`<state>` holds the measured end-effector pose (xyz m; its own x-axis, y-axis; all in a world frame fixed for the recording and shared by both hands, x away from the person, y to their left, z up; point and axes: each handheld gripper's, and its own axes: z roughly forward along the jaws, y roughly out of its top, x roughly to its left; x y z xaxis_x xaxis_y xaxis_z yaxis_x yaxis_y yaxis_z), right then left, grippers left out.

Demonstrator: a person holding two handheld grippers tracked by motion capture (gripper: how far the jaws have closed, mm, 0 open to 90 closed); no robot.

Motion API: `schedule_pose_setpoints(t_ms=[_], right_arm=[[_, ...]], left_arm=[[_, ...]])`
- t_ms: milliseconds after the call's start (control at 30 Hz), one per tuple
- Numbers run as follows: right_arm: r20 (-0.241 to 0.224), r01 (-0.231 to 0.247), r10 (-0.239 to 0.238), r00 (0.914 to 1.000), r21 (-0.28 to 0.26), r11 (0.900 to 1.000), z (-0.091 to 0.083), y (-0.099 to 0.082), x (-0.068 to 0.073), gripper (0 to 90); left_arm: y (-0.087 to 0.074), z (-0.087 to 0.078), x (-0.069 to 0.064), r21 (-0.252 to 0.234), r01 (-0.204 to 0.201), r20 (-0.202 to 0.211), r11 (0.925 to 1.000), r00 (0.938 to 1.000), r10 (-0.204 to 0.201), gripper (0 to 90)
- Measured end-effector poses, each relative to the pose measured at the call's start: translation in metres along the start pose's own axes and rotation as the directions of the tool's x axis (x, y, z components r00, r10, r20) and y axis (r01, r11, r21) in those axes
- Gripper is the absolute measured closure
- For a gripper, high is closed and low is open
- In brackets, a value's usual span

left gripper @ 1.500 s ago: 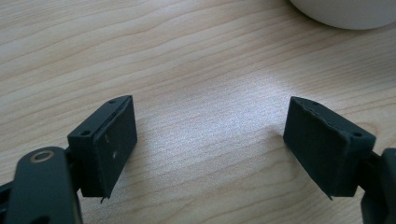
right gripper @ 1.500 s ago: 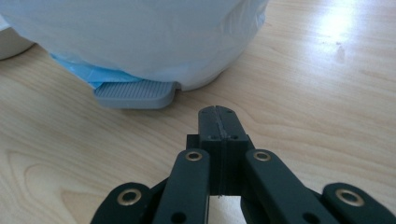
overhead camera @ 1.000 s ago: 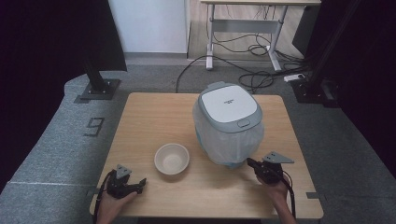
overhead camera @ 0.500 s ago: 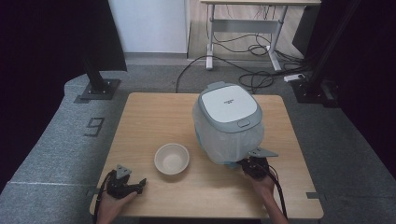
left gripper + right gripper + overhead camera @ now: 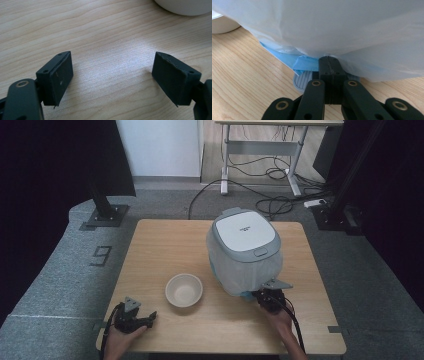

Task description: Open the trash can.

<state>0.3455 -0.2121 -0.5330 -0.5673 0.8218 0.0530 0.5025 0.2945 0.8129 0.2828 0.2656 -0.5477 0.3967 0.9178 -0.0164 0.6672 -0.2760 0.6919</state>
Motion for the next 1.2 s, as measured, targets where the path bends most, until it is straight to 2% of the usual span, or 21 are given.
schedule_pose_setpoints(t_ms=[233,367,600,1200], right_arm=[[-0.028,-0.039,0.038,0.9989,-0.015,0.9991,-0.0001,-0.0046,-0.0038,89.9],[-0.021,-0.03,0.03,0.9993,-0.007,0.9995,0.0009,-0.0058,-0.0025,89.9],[-0.028,-0.023,0.024,0.9993,0.04,0.999,0.0036,-0.0094,-0.0029,89.9],[-0.038,-0.03,0.032,0.9988,0.039,0.9988,0.004,-0.0096,-0.0046,89.8]], left_arm=[[-0.0003,-0.0002,-0.0003,-0.001,0.001,-0.001,1.0,1.0,-0.001,17.2],[-0.0004,-0.0003,-0.0005,-0.001,0.002,-0.001,1.0,1.0,-0.002,17.2],[-0.0003,-0.0003,-0.0005,0.0,0.002,-0.001,1.0,1.0,-0.002,17.0],[-0.0005,-0.0005,-0.0005,0.0,-0.002,0.002,1.0,1.0,0.002,17.0]])
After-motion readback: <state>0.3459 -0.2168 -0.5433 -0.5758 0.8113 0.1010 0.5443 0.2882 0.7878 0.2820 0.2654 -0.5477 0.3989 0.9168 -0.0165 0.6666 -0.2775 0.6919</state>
